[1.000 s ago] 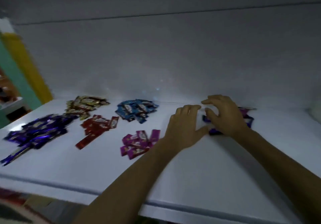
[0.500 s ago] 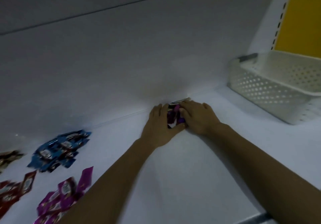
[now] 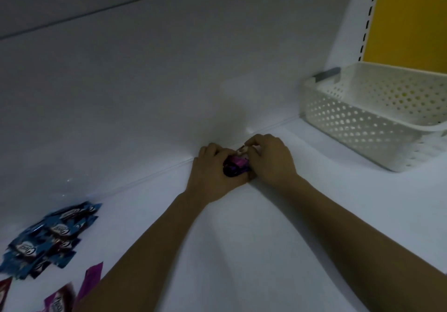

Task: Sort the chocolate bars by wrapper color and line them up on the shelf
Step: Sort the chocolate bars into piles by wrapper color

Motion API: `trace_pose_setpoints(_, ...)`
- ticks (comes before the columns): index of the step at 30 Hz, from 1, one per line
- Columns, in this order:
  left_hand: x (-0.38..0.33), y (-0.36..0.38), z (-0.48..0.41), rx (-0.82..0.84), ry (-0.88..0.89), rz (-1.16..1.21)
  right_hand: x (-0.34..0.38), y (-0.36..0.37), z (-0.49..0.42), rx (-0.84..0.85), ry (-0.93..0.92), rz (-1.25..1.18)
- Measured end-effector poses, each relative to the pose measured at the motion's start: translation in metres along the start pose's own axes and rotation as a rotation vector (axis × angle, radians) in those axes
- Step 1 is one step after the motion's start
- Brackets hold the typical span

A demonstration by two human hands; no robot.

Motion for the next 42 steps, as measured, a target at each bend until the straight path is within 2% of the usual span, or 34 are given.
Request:
trace_pose_setpoints(5,-0.003,0.0,0.001,0.034,0.014,0.059,0.004,0.0,0.003,0.012,-0.023,0.044)
trace_pose_setpoints(10,-0.01,-0.017,0.003,-0.128,0.085,-0.195,0.006,0.005,0.003,0.038,-0.043,0.024)
trace_pose_setpoints(12,-0.011,-0.02,0.003,-0.189,0.088,-0.19,0.006,0.004,0.003,0.014,-0.046,0.016)
trace_pose_setpoints(16,0.005,-0.037,0.009,-0.321,-0.107,0.028,0.01,0.005,0.005,0.042,-0.076,0.082)
trace_pose_setpoints(22,0.041,-0.042,0.028,-0.378,-0.423,0.464,0.022,0.013,0.014,0.111,-0.18,0.155)
trace_pose_setpoints(24,0.049,-0.043,0.035,-0.389,-0.498,0.641,0.026,0.015,0.019,0.162,-0.145,0.001)
trace_pose_setpoints(28,0.047,-0.064,0.054,-0.408,-0.478,0.828,0.056,0.032,0.033,0.347,0.042,-0.597)
trace_pose_setpoints(30,0.047,-0.077,0.069,-0.429,-0.491,0.912,0.076,0.041,0.037,0.405,0.108,-0.772)
trace_pose_setpoints(33,0.053,-0.1,0.096,-0.455,-0.529,0.938,0.109,0.055,0.04,0.456,0.13,-0.82)
trace_pose_setpoints(42,0.121,-0.187,0.223,-0.566,-0.687,0.828,0.241,0.148,0.091,0.718,-0.071,-0.694)
Point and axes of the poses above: each hand's wrist, its own z-axis away from the middle knuckle, its own y-axis out of the palm, x = y × z, the point moved 8 cm from there along -z, towards the middle knuckle, and after that the axes turned 4 degrees about -z, right-handed, at the moved point
